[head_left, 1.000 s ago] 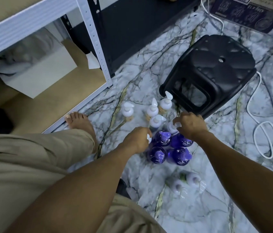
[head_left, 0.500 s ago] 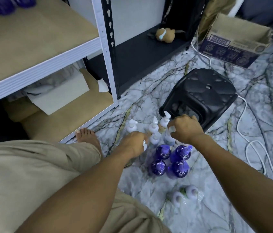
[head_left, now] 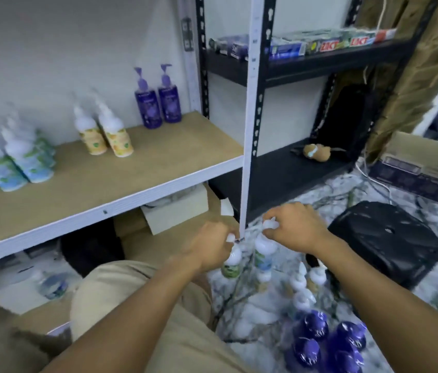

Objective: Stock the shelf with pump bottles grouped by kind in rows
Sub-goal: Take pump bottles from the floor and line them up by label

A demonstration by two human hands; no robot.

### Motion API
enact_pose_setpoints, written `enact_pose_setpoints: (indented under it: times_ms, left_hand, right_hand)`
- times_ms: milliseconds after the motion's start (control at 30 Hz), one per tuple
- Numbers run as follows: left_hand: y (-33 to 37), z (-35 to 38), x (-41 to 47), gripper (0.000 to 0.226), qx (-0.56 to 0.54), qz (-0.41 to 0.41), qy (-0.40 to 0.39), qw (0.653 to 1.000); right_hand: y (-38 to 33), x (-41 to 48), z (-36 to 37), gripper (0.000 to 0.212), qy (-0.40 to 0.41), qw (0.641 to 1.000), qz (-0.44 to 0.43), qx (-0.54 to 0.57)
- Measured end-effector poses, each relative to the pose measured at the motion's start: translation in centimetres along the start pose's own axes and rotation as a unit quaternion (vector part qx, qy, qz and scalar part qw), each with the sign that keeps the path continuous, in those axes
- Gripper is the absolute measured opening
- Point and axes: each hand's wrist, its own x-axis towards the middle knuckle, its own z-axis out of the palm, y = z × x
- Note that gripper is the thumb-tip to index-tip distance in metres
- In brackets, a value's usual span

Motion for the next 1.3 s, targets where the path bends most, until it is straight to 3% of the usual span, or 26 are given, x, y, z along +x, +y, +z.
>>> enact_pose_setpoints:
  times_ms: [167,333,467,767,1067,1233,1300]
  left_hand:
    - [-3.6,-8.8,-3.5,0.025,0.047,-0.026,0.101,0.993]
    - [-6.6,-14.9,-6.2,0.029,0.029,-0.067,0.177,0.981]
    - [-8.8,-18.5,-8.2,0.031,0.013,-0.105,0.236,0.966]
    - [-12.3,-22.9,-11.0,0.027,-0.028,-0.130,0.317,0.939]
    - [-14.0,-25.0,-11.6,0.026,-0.015,-0.136,0.349,0.927]
    - [-14.7,-25.4,-11.5,0.027,-0.006,-0.134,0.354,0.926]
    - [-15.1,-25.5,-11.4,0.027,-0.005,-0.138,0.359,0.923]
  right_hand:
    - [-8.1,5.4,-4.2,0.008,0.060,0.995,-0.074,0.032]
    - [-15.2,10.5,-7.6,0.013,0.050,0.987,-0.134,0.069]
    - [-20.5,14.3,-9.9,0.010,0.065,0.977,-0.170,0.111]
    - [-29.9,23.9,-10.2,0.026,0.077,0.978,-0.183,0.058]
    - [-33.5,29.1,-5.9,0.014,0.061,0.983,-0.156,0.075]
    - [-32.5,29.1,-3.6,0.019,0.068,0.969,-0.146,0.187]
    - [-31.1,28.6,-1.7,0.032,0.062,0.954,-0.160,0.245]
